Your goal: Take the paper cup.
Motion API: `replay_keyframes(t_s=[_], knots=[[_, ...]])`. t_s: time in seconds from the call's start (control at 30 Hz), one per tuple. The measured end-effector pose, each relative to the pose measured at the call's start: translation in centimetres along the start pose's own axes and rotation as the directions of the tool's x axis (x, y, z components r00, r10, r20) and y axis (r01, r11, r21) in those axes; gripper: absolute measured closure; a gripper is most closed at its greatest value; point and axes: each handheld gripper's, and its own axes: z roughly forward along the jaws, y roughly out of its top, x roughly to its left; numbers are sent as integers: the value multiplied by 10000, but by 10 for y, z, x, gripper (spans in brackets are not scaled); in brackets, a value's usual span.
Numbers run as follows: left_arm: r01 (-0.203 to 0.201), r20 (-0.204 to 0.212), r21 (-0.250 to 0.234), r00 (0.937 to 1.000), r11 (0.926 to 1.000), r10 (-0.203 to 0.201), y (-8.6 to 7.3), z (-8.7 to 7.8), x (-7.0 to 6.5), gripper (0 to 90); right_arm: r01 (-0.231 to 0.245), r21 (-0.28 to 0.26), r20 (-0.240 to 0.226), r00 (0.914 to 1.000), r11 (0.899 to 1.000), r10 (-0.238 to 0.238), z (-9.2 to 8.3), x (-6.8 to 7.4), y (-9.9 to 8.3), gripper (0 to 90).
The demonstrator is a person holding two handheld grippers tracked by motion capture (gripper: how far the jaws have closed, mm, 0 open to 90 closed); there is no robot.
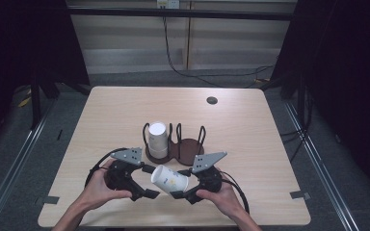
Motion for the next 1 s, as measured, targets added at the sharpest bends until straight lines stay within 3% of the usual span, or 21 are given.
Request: replay_keyframes(t_s=[0.1, 0.2, 0.57, 0.73, 0.87, 1.0], knots=[[-75, -126, 202, 9999, 9998, 77, 0, 1, 0, 167, 7, 175, 31, 10000, 9998, -8, -1, 1, 2, 279], [-207, 26, 359, 9998, 9991, 206, -1, 2, 1, 163, -29, 384, 111, 9999, 9993, 25, -2, 0, 3, 280], [-708, -444, 972, 9962, 9927, 754, -1, 4, -2, 173, -39, 1067, 111, 9999, 9943, 27, 2, 2, 3, 285], [-869, -418, 858, 9950, 9925, 907, -1, 5, -2, 208, 31, 1414, 143, 9999, 9899, -51, 3, 3, 4, 285], [-985, -828, 701, 9911, 9927, 1042, -1, 5, -2, 222, 133, 1747, 268, 9995, 9845, -183, 0, 3, 8, 285], [-1051, -920, 680, 9895, 9921, 1111, -2, 5, -1, 275, 179, 1899, 358, 9990, 9816, -252, -1, 1, 9, 285]])
